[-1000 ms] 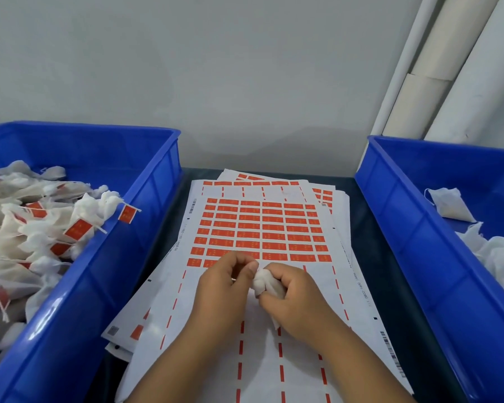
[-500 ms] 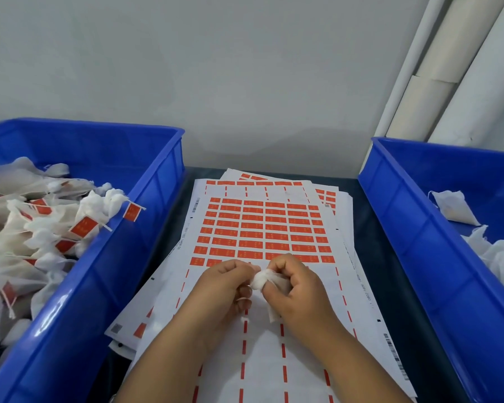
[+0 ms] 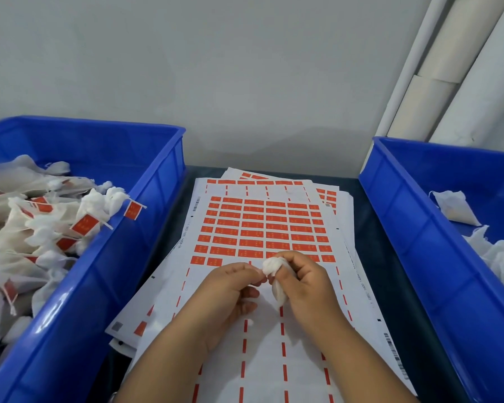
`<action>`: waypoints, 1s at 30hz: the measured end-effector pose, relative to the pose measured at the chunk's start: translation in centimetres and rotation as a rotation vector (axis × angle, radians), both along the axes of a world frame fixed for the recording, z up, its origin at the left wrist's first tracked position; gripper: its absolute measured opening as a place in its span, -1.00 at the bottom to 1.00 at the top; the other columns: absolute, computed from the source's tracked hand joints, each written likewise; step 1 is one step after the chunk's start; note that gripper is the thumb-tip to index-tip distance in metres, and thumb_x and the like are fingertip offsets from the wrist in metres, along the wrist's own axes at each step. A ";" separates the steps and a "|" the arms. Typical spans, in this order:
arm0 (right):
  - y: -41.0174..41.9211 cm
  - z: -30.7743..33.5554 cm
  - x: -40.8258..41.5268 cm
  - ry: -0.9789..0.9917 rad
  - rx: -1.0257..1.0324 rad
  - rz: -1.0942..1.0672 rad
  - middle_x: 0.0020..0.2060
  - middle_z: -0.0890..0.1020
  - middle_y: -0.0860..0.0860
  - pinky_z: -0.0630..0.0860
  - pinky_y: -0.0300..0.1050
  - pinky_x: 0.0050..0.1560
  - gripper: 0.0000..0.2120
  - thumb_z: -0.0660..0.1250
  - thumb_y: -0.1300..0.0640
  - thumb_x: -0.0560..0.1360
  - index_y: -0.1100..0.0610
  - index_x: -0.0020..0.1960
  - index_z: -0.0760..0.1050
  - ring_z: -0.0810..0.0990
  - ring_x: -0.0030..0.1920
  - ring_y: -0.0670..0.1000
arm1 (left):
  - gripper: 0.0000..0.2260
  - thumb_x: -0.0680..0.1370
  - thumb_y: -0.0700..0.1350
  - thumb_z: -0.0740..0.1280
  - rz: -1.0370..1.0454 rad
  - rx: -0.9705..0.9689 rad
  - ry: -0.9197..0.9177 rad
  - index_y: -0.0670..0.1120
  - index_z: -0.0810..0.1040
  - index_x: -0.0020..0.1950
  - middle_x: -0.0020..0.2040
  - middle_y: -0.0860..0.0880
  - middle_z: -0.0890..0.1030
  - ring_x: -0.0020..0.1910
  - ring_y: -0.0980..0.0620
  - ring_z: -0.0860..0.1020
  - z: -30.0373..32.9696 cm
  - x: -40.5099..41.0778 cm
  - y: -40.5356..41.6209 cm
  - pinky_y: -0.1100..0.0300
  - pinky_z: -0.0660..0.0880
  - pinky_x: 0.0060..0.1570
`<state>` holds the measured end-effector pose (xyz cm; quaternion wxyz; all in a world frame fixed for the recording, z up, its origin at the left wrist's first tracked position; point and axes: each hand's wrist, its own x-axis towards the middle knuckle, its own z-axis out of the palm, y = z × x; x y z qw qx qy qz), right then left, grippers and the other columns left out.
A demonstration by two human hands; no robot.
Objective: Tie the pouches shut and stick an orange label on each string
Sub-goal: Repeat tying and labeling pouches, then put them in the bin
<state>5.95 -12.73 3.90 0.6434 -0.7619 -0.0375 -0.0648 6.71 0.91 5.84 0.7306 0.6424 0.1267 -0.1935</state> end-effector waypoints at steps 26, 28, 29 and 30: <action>-0.4 0.2 0.2 0.321 0.344 0.029 -0.05 0.71 -0.03 0.55 0.01 0.17 -0.74 0.25 0.13 0.56 -0.11 -0.11 0.68 0.66 0.06 0.04 | -0.85 0.35 -0.09 0.51 0.090 0.723 -0.910 0.03 0.68 -0.10 -0.22 0.30 0.45 -0.07 0.36 0.43 -1.5 -1.0 -1.2 0.56 0.38 -0.16; -0.4 0.2 0.1 0.320 0.342 0.035 -0.06 0.71 -0.05 0.55 -0.01 0.16 -0.74 0.26 0.13 0.56 -0.13 -0.11 0.68 0.66 0.05 0.02 | -0.84 0.36 -0.05 0.49 0.088 0.765 -0.893 0.04 0.68 -0.08 -0.22 0.32 0.42 -0.16 0.31 0.46 -1.6 -0.9 -1.2 0.57 0.38 -0.22; -0.3 0.2 0.1 0.316 0.337 0.039 -0.06 0.71 -0.06 0.55 -0.03 0.15 -0.74 0.27 0.13 0.56 -0.15 -0.11 0.68 0.66 0.05 0.01 | -0.83 0.36 -0.03 0.48 0.095 0.785 -0.879 0.05 0.68 -0.06 -0.23 0.33 0.41 -0.20 0.28 0.46 -1.6 -0.9 -1.2 0.56 0.38 -0.26; -0.3 0.3 0.1 0.314 0.331 0.040 -0.06 0.71 -0.07 0.55 -0.05 0.14 -0.74 0.27 0.12 0.56 -0.16 -0.11 0.67 0.66 0.05 0.00 | -0.82 0.36 -0.02 0.47 0.102 0.802 -0.865 0.04 0.68 -0.05 -0.24 0.34 0.40 -0.23 0.27 0.46 -1.7 -0.8 -1.2 0.56 0.36 -0.29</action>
